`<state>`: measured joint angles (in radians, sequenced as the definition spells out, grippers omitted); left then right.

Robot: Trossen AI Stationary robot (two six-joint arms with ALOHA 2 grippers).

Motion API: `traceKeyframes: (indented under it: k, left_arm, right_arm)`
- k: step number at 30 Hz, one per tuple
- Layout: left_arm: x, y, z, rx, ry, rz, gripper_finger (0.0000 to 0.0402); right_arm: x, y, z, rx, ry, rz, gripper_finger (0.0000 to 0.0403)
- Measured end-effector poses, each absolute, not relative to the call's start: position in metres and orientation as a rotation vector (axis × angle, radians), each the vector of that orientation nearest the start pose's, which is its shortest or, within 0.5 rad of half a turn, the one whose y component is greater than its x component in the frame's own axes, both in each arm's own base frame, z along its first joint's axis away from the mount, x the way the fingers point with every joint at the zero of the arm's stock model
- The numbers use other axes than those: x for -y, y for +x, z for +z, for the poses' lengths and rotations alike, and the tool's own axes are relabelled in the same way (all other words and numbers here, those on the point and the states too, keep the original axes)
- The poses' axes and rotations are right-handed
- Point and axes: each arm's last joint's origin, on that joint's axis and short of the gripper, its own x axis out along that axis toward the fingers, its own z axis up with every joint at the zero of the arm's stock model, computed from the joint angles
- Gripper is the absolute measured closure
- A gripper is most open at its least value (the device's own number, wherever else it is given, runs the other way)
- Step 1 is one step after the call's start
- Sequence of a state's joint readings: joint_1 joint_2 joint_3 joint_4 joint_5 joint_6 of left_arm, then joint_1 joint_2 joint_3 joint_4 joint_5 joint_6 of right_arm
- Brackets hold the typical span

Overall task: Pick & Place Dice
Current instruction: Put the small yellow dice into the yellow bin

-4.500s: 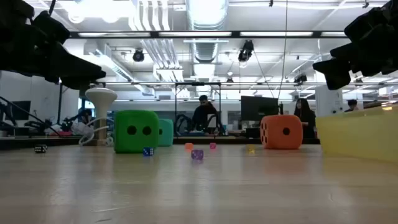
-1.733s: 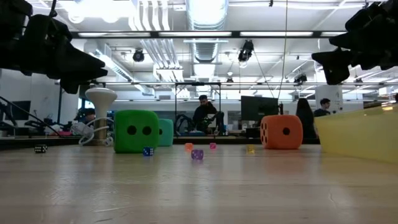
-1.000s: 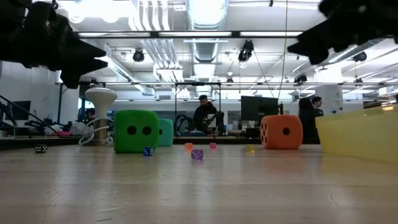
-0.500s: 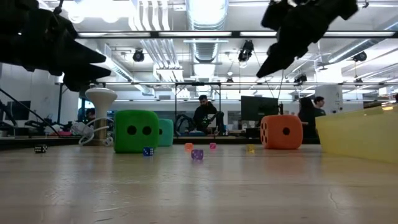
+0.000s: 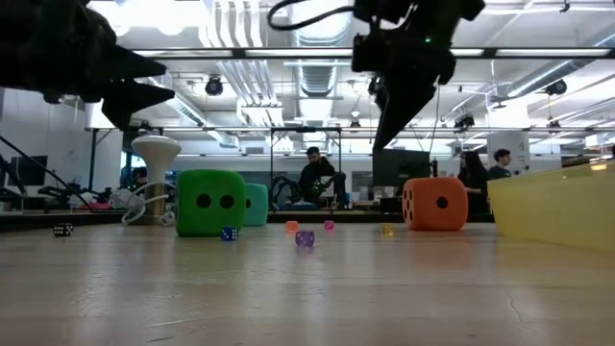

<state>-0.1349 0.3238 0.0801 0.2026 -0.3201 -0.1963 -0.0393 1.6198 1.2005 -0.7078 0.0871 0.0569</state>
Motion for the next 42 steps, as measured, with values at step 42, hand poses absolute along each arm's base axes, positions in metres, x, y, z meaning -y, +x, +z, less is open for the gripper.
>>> traceKeyframes:
  k: [42]
  left_arm:
    - [0.007,0.115,0.192,-0.147,-0.141,0.192,0.0144]
  right_arm:
    - [0.043,0.337,0.139,-1.318,-0.064,-0.062,0.0185]
